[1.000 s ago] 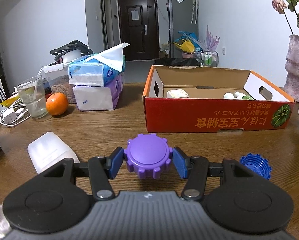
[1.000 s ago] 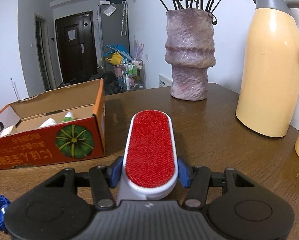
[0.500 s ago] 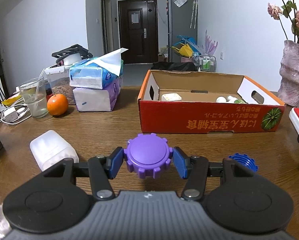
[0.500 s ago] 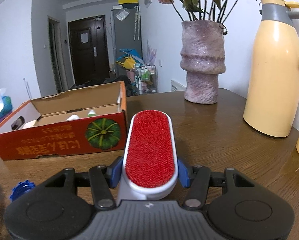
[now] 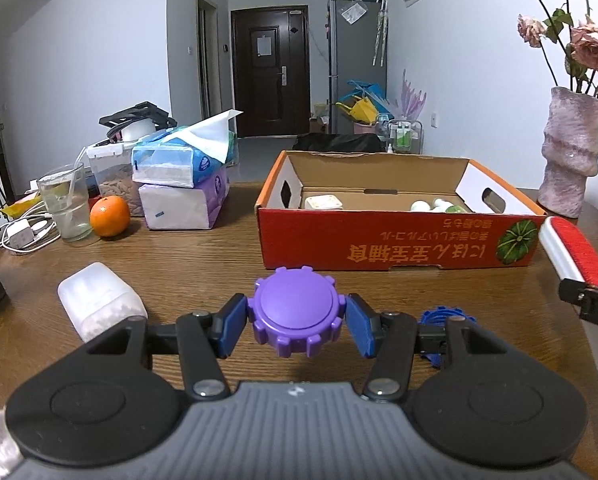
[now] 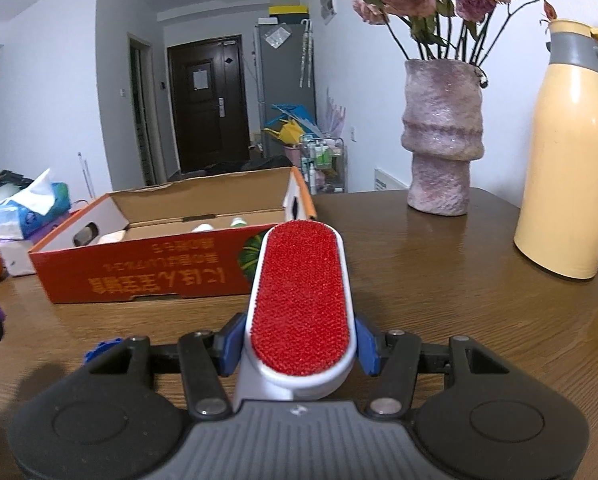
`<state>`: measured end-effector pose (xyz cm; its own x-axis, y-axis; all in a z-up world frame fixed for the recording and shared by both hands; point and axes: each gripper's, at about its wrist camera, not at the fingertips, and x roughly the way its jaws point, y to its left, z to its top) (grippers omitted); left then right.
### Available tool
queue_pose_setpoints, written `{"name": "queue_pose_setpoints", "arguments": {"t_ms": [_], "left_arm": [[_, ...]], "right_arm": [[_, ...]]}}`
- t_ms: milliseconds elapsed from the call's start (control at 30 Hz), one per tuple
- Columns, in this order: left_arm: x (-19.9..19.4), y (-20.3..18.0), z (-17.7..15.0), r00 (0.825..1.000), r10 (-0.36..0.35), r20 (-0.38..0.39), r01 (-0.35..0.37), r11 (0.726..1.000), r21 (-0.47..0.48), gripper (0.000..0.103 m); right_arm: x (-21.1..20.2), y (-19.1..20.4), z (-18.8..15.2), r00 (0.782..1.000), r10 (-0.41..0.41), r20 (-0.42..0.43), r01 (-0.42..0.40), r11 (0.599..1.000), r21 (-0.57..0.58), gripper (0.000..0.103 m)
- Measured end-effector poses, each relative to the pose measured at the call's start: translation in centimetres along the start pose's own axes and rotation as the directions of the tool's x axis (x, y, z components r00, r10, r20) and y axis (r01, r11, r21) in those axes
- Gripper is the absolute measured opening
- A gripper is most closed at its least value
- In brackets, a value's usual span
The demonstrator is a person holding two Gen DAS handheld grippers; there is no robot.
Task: Organize rigid objects
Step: 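Carry the purple cap and lint brush with both tools over the box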
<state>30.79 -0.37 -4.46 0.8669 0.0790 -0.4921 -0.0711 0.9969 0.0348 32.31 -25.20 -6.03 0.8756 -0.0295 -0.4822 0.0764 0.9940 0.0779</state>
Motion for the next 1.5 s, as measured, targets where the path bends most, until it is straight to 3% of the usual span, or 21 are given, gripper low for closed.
{"name": "queue_pose_setpoints", "arguments": {"t_ms": [867,1500], "left_arm": [[-1.8,-3.4,0.1,0.999,-0.033,0.037,0.033,0.999,0.012,0.056],[0.1,-4.1,2.5,0.997,0.005,0.076,-0.004,1.000,-0.015,0.056]], "right_arm": [[-3.0,4.5,-0.6,0.992,0.122,0.031,-0.121,0.992,-0.044,0.055],[-1.2,5.2,1.6,0.985,0.156,0.070,-0.154,0.987,-0.035,0.055]]}}
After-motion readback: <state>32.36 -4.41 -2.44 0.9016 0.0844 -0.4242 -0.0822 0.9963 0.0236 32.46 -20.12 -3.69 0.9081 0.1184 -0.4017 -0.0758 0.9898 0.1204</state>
